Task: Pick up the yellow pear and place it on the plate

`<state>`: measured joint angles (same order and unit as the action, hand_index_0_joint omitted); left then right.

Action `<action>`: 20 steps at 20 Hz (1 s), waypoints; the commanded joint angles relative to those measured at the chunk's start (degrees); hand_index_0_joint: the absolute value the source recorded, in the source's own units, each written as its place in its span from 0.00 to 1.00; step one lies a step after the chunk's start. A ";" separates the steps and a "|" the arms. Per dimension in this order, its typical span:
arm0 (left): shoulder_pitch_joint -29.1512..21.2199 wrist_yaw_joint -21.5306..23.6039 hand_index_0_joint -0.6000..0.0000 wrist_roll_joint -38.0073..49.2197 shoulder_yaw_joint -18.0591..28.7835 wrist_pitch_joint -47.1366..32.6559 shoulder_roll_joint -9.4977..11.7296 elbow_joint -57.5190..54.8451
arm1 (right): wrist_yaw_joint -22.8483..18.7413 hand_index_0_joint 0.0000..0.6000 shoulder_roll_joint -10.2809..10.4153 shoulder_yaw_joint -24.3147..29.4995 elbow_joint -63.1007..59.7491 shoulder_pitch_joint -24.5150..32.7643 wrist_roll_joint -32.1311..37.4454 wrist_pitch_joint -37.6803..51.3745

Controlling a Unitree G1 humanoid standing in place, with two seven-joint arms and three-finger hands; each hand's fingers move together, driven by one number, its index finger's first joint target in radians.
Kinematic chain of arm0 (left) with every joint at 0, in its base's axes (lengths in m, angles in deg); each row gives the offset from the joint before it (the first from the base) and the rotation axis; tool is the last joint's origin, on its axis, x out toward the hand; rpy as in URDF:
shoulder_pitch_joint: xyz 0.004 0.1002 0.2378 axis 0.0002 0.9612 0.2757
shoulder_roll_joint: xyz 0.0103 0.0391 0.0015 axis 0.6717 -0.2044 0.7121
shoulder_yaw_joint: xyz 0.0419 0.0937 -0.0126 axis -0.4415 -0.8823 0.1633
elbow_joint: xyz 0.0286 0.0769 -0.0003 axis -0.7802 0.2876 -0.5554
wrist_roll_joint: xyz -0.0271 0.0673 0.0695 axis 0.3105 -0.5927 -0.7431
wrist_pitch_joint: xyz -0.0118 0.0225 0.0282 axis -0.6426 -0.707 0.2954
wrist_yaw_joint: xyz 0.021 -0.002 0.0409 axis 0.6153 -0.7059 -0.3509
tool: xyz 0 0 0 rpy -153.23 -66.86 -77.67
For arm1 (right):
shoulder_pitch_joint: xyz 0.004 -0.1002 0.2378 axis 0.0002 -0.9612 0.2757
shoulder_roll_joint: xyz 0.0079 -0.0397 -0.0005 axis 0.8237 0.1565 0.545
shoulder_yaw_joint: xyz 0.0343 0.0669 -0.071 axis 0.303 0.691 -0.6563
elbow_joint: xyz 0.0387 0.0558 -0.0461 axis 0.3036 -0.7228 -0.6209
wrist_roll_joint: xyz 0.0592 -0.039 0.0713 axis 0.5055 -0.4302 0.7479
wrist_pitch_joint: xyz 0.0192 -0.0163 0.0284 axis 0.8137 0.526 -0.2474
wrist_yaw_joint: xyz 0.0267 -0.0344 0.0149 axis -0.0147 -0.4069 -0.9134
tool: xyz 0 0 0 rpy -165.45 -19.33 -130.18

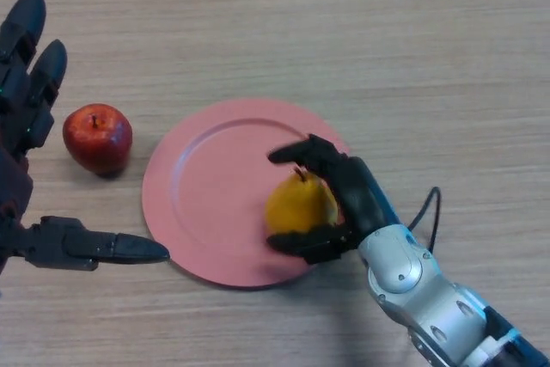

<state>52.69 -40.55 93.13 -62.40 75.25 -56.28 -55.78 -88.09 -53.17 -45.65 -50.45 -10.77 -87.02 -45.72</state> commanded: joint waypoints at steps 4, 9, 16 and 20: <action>-0.36 -0.89 1.00 2.08 3.74 -6.53 1.09 -4.50 | 7.43 0.00 0.60 12.77 26.06 -1.36 -1.82 -0.17; -0.31 -1.31 1.00 2.97 4.06 -5.42 1.34 -4.17 | 16.22 0.00 0.60 24.68 48.09 -12.19 -0.99 -6.21; -1.31 -0.57 1.00 3.05 3.03 -4.48 1.46 -4.08 | 20.53 0.00 -0.63 32.04 60.56 -25.05 -0.38 -4.88; -1.17 -0.70 1.00 1.71 1.50 -5.34 1.27 -2.44 | 19.26 0.00 -0.20 31.50 64.11 -27.44 1.13 -8.63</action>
<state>52.72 -41.82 94.67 -62.37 75.46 -56.54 -55.57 -67.23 -52.97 -16.68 10.80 -39.15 -88.26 -59.36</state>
